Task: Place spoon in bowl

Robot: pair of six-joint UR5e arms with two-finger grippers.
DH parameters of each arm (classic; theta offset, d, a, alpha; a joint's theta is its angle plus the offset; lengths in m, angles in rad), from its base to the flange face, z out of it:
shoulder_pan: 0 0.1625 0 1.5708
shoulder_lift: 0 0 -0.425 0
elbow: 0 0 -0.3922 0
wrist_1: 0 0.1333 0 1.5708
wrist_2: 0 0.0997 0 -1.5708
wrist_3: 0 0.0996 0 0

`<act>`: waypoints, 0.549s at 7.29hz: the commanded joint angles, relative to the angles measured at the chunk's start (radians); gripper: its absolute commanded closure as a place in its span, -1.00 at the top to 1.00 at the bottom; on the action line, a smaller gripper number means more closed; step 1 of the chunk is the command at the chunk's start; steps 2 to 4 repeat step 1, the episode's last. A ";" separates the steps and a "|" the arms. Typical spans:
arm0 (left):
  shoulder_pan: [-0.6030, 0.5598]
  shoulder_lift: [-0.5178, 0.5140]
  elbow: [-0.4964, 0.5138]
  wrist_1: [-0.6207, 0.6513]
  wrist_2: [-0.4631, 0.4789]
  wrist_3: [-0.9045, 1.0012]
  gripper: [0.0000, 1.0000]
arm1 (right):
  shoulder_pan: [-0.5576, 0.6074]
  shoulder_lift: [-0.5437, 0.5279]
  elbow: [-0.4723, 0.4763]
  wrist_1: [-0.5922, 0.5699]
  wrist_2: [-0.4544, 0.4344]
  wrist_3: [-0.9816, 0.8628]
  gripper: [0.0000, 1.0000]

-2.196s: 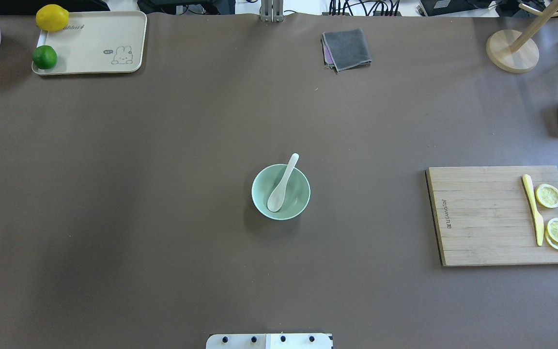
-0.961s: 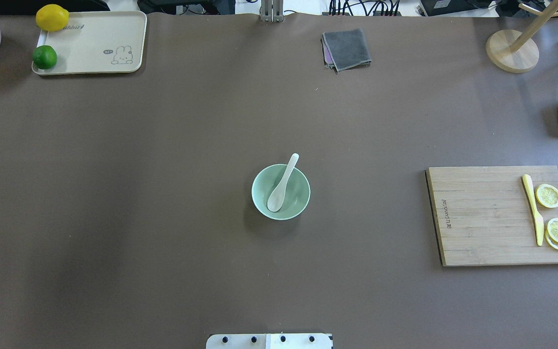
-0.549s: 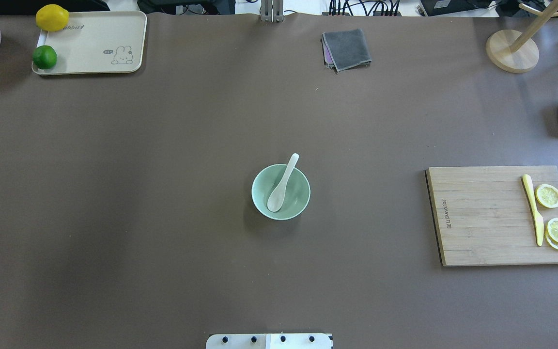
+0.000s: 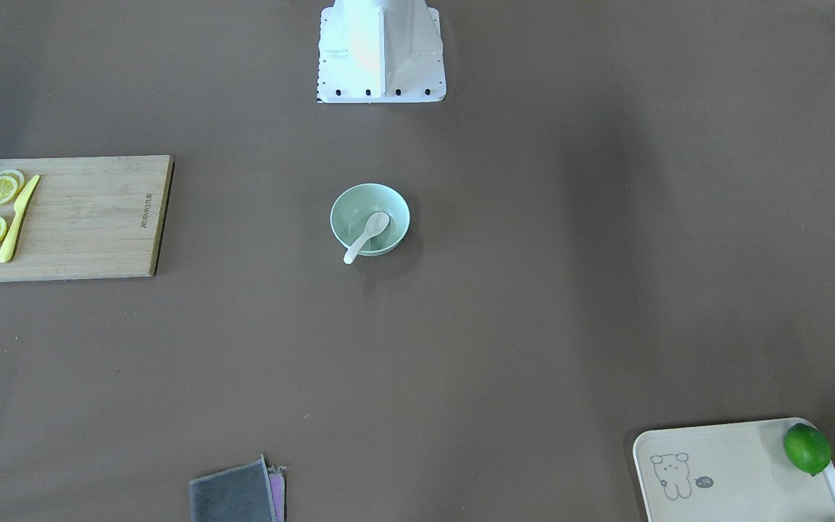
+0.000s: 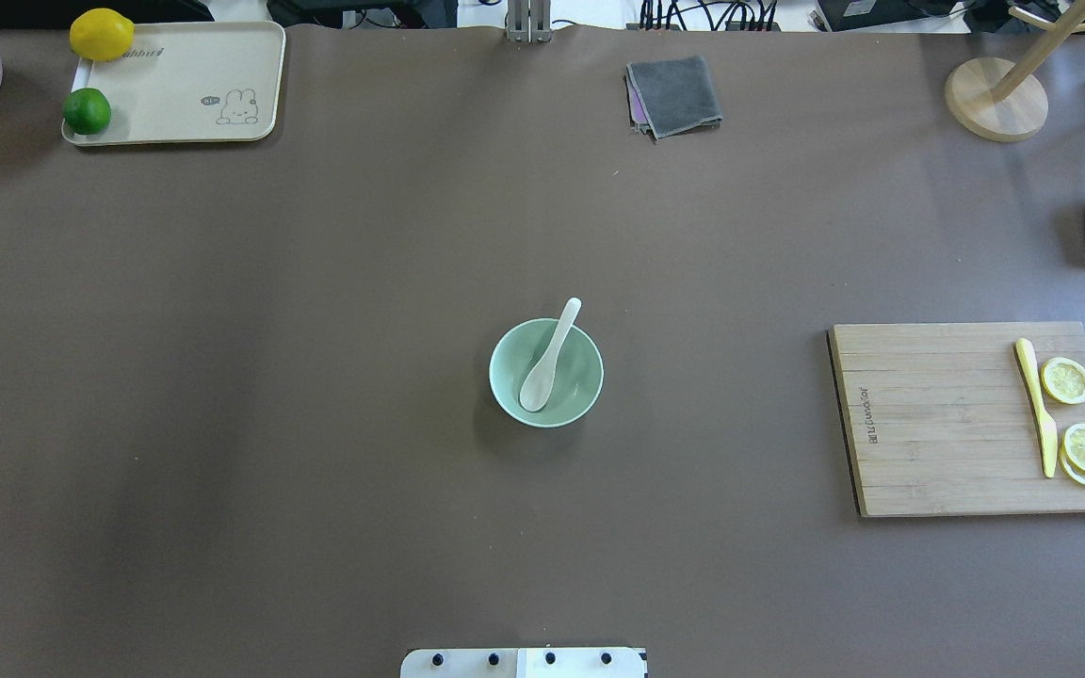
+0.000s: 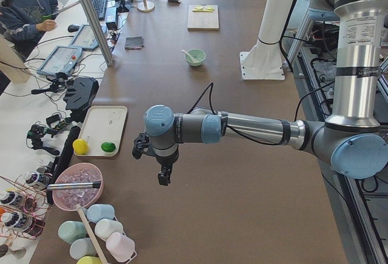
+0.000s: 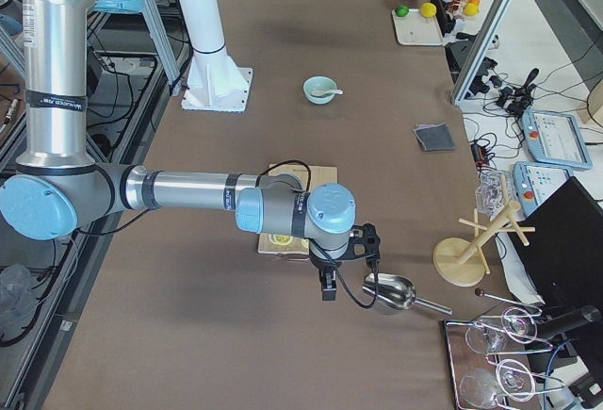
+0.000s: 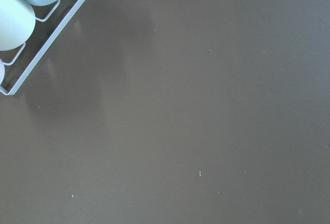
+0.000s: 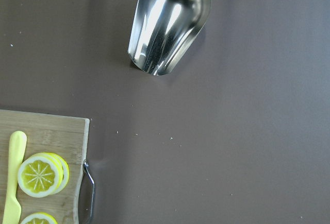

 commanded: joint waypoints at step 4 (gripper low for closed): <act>-0.038 -0.004 0.012 -0.001 0.002 -0.001 0.95 | 0.000 0.001 -0.002 0.000 -0.001 -0.021 1.00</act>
